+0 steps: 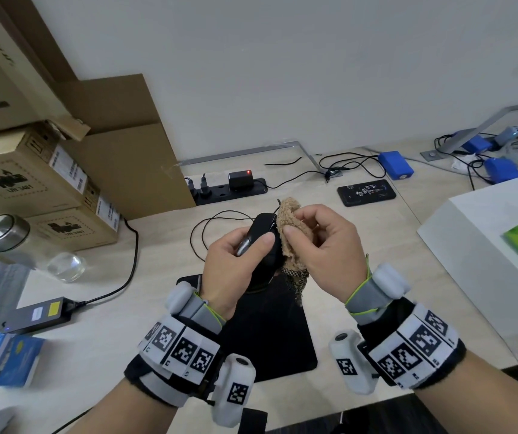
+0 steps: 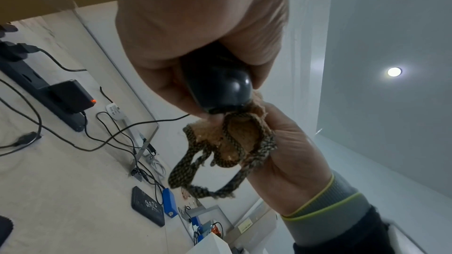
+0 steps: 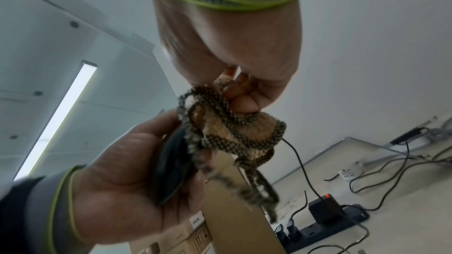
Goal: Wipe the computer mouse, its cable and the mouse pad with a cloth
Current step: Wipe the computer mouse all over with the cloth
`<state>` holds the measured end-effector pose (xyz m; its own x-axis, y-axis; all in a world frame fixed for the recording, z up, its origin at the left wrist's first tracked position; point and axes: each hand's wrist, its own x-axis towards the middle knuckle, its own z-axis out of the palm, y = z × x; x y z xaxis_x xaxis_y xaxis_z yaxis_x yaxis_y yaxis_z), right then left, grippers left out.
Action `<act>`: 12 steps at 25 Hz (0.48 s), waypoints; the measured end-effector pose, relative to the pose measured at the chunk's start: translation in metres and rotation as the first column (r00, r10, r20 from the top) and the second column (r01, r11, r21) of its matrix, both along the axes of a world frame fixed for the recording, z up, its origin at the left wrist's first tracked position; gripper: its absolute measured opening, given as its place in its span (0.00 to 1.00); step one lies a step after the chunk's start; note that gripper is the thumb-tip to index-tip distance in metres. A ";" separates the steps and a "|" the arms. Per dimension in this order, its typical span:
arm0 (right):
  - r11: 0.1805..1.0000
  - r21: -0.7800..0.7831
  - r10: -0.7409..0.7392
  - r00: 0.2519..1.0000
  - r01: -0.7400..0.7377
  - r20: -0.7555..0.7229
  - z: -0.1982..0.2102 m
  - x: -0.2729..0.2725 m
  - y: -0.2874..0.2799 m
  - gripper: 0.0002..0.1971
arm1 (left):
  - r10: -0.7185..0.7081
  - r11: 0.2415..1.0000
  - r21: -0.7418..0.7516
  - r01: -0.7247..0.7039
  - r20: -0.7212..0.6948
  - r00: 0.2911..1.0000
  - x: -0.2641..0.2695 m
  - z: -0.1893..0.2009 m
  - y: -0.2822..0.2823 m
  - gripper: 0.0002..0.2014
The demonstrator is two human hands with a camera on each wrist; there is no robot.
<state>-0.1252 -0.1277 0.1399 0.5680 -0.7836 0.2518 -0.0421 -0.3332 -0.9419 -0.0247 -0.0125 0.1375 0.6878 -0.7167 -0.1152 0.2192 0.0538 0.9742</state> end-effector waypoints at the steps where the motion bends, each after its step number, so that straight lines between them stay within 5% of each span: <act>1: 1.000 -0.014 0.009 1.000 -0.009 -0.007 0.000 -0.001 0.002 0.05 | 0.017 1.000 0.022 -0.018 0.033 0.999 0.000 0.000 -0.001 0.06; 6: 0.997 -0.064 -0.041 0.997 0.037 -0.066 0.002 0.003 -0.004 0.07 | 0.049 0.996 0.072 -0.060 0.155 0.987 -0.002 -0.004 -0.004 0.01; 12: 0.992 -0.128 -0.013 0.992 -0.003 -0.128 0.005 0.002 -0.001 0.05 | 0.061 0.992 0.093 -0.081 0.208 0.976 -0.003 -0.001 -0.003 0.07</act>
<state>-0.1236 -0.1291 0.1452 0.5983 -0.7524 0.2756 -0.1617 -0.4502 -0.8782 -0.0281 -0.0155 0.1361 0.7529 -0.6571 -0.0361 0.0144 -0.0384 0.9992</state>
